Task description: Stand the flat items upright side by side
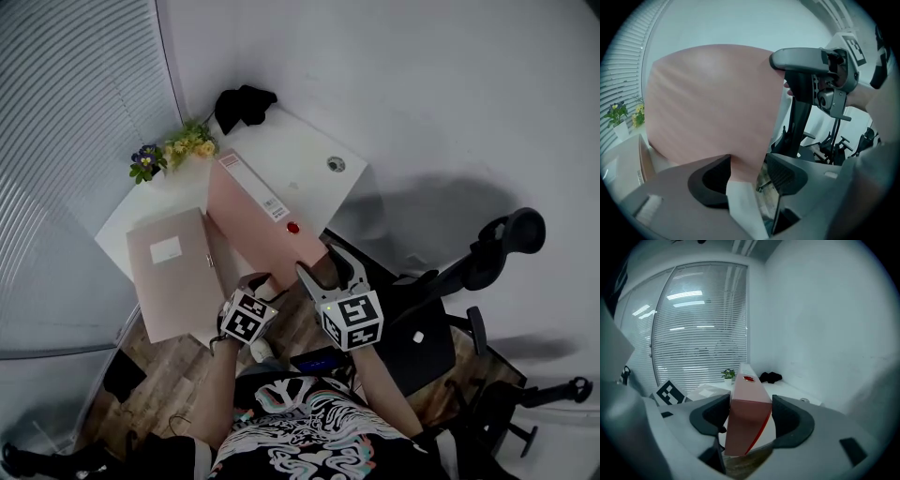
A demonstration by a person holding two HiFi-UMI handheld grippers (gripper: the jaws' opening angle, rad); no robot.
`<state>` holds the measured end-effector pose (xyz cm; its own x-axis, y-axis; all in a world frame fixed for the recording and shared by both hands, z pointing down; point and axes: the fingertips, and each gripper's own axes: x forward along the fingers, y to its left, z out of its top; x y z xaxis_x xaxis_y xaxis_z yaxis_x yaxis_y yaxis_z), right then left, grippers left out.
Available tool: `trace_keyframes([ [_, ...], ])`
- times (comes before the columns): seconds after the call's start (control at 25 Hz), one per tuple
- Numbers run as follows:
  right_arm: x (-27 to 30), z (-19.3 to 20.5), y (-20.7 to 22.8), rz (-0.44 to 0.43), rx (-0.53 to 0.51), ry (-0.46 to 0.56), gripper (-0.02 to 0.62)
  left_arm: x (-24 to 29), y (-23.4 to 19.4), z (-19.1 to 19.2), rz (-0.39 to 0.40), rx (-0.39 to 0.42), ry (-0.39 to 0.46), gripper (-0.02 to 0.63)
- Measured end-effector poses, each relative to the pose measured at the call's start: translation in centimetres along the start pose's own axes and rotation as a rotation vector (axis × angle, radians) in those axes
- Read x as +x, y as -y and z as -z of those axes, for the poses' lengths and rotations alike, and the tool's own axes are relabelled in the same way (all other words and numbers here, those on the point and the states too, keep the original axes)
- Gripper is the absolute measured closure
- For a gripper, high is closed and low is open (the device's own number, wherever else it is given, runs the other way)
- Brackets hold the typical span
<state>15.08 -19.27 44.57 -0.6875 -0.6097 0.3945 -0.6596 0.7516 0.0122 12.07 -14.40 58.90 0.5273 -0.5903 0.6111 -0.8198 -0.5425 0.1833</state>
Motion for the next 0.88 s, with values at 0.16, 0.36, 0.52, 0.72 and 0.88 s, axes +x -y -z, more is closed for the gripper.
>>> trace_keyframes([
  [0.16,-0.4,-0.1,-1.1,-0.027,-0.087,0.003,0.314,0.3,0.3,0.1,0.010,-0.008,-0.011,0.362],
  [0.36,-0.5,-0.1,-2.3,-0.043,-0.171,0.013,0.314,0.6,0.2,0.3,0.011,-0.008,-0.024,0.362],
  [0.52,-0.9,0.3,-3.1,-0.048,-0.210,-0.002,0.313,0.3,0.4,0.7,0.010,-0.015,-0.022,0.360],
  [0.72,-1.2,0.9,-3.2,-0.052,-0.204,-0.023,0.310,-0.7,-0.4,0.4,-0.004,-0.037,0.007,0.354],
  [0.88,-1.4,0.8,-3.0,-0.069,-0.162,-0.037,0.294,-1.4,-0.9,-0.2,-0.015,-0.058,0.051,0.351],
])
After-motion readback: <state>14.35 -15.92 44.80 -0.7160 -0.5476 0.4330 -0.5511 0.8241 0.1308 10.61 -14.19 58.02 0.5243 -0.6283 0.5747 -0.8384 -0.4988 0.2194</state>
